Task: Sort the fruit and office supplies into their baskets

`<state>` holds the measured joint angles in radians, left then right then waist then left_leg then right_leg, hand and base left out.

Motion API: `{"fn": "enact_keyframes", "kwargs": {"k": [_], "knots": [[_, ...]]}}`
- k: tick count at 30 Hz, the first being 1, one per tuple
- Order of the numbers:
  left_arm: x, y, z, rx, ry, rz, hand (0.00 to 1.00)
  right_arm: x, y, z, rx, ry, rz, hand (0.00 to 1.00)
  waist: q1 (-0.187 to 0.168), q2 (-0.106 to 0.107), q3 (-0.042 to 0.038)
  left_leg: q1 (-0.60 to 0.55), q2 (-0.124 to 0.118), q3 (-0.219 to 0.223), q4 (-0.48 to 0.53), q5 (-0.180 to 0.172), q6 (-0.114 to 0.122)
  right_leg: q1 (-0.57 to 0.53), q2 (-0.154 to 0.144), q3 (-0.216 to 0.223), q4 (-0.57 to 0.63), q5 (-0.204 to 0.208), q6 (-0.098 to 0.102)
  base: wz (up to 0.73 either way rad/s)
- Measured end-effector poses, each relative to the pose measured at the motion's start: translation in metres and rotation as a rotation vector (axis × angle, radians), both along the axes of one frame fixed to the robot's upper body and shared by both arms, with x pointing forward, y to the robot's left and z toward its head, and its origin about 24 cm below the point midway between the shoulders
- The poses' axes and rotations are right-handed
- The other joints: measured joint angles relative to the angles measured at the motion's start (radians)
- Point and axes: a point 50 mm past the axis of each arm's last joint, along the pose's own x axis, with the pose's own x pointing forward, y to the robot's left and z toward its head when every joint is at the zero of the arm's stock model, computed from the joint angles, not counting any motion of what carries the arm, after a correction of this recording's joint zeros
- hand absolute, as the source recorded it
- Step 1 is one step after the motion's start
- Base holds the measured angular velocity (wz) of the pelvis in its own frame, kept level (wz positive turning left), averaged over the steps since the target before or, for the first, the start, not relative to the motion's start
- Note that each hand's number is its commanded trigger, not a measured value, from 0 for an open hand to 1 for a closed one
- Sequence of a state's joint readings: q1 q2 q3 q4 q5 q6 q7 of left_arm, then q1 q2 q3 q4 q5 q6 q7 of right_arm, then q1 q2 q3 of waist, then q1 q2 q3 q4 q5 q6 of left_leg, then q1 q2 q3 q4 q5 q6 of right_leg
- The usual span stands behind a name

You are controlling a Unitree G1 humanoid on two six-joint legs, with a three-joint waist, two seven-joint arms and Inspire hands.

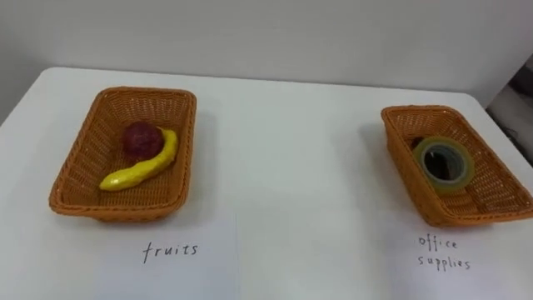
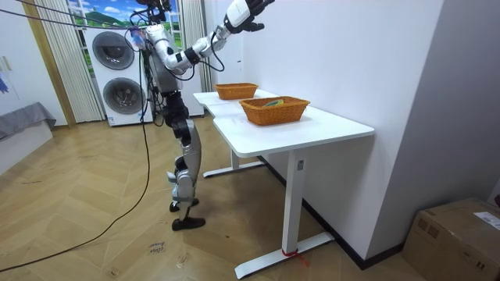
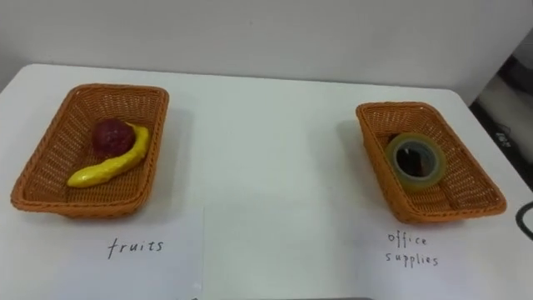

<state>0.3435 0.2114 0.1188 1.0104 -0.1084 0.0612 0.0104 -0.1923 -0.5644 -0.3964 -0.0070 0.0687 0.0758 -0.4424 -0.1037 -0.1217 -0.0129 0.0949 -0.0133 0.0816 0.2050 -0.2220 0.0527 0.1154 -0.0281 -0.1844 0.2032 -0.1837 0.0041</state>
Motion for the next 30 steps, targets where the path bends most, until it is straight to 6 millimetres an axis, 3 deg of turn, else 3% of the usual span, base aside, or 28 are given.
{"fn": "enact_keyframes", "kwargs": {"k": [9, 12, 15, 24, 30], "knots": [[-0.006, 0.001, 0.001, 0.002, 0.012, 0.009, 0.0, -0.041, -0.031, -0.015, 0.088, -0.057, -0.185, 0.0, -0.011, 0.024, 0.0084, 0.001, 0.003, 0.02, -0.008, -0.002, -0.001, -0.013, 0.006, 0.036, 0.0, 0.001, -0.001, -0.1], [-0.007, 0.001, 0.001, 0.009, 0.011, 0.011, 0.0, -0.055, -0.039, -0.024, 0.148, -0.078, -0.235, 0.0, -0.019, 0.036, 0.0035, 0.002, 0.004, 0.025, -0.009, -0.003, -0.001, -0.015, 0.008, 0.045, 0.0, 0.001, -0.001, -0.05], [-0.009, 0.003, 0.002, 0.02, 0.009, 0.023, 0.0, -0.075, -0.046, -0.044, 0.238, -0.074, -0.295, 0.0, -0.028, 0.041, 0.0044, 0.002, 0.005, 0.025, -0.01, -0.004, -0.002, -0.015, 0.009, 0.045, -0.001, 0.001, -0.001, 0.0], [-0.011, 0.007, 0.003, 0.071, -0.003, 0.065, 0.0, -0.153, -0.053, -0.139, 0.678, -0.055, -0.65, 0.0, -0.037, 0.045, 0.0048, -0.001, 0.005, 0.03, -0.012, -0.005, -0.005, -0.029, 0.012, 0.061, -0.002, -0.004, -0.006, -0.03], [-0.002, 0.008, 0.005, 0.082, -0.048, 0.091, 0.0, -0.182, -0.056, -0.183, 0.847, -0.011, -0.832, 0.0, -0.041, 0.059, 0.0091, -0.007, 0.002, 0.03, -0.011, -0.005, -0.004, -0.032, 0.012, 0.07, -0.008, -0.008, -0.005, 0.0]]}}
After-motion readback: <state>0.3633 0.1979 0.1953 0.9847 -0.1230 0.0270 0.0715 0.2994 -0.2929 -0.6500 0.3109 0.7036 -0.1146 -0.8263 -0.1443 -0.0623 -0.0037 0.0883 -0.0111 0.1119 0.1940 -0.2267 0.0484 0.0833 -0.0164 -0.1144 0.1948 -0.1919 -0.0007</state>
